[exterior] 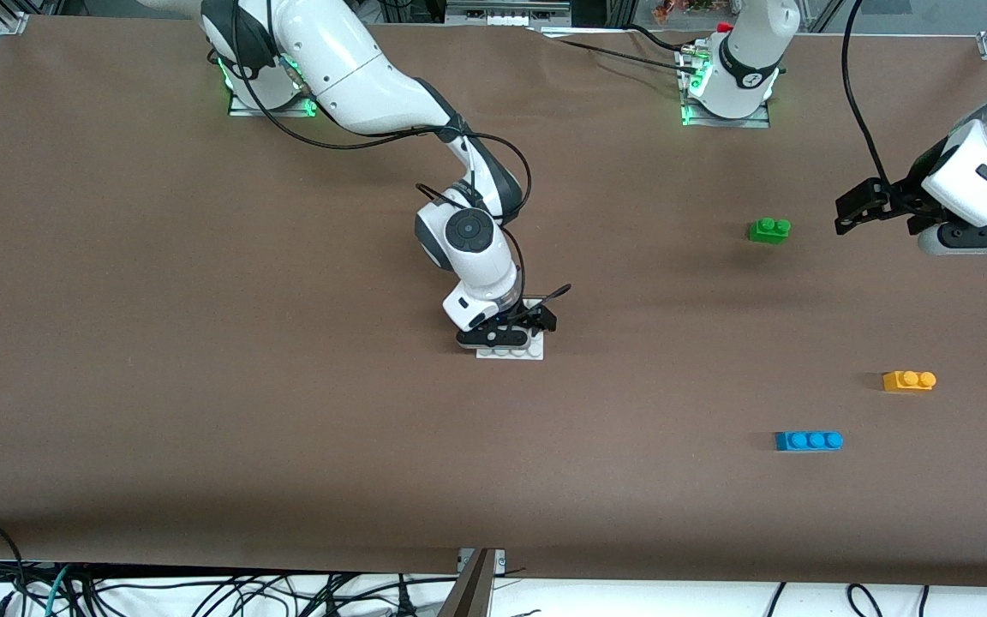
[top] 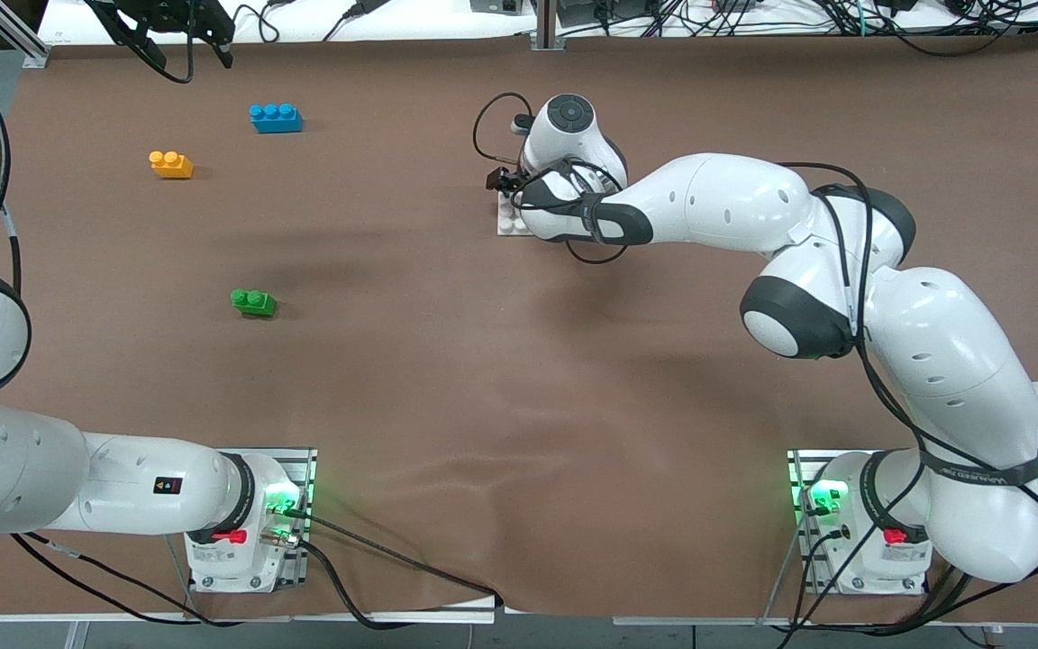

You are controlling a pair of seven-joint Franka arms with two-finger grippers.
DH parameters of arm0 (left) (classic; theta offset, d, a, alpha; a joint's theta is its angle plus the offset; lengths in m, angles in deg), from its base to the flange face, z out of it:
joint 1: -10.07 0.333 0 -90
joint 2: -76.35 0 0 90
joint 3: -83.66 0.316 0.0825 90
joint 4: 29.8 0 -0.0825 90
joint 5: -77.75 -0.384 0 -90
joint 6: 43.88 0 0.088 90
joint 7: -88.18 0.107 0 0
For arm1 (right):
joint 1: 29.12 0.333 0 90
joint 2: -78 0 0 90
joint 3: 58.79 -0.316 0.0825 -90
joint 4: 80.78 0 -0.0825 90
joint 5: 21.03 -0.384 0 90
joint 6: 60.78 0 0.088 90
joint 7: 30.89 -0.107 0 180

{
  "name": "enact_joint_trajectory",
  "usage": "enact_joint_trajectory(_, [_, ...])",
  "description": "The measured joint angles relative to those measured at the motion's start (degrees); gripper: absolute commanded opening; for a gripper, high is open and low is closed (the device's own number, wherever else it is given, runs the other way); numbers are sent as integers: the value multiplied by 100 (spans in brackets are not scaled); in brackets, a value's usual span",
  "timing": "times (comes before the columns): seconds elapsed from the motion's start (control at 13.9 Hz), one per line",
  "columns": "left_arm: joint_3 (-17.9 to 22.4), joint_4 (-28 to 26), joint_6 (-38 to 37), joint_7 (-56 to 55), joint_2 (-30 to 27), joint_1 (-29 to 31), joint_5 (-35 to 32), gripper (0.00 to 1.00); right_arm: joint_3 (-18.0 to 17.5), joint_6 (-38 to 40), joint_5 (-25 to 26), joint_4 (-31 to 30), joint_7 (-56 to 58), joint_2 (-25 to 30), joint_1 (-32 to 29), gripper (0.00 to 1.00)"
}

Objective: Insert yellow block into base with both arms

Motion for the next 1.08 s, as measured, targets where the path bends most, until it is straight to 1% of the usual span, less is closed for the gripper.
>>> enact_joint_trajectory(0.36, [0,0,0,0,0,0,0,100,50,-55,0,29,1,-15,49,100])
enact_joint_trajectory(0.5, [0,0,0,0,0,0,0,100,119,20,0,137,6,-17,52,100])
enact_joint_trajectory(0.58, [0,0,0,0,0,0,0,100,170,184,0,246,9,-16,55,100])
enact_joint_trajectory(0.87, [0,1,0,0,0,0,0,100,520,1263,83,808,229,24,47,100])
enact_joint_trajectory(1.08, [1,1,0,0,2,0,0,100,860,1909,102,1025,826,321,26,100])
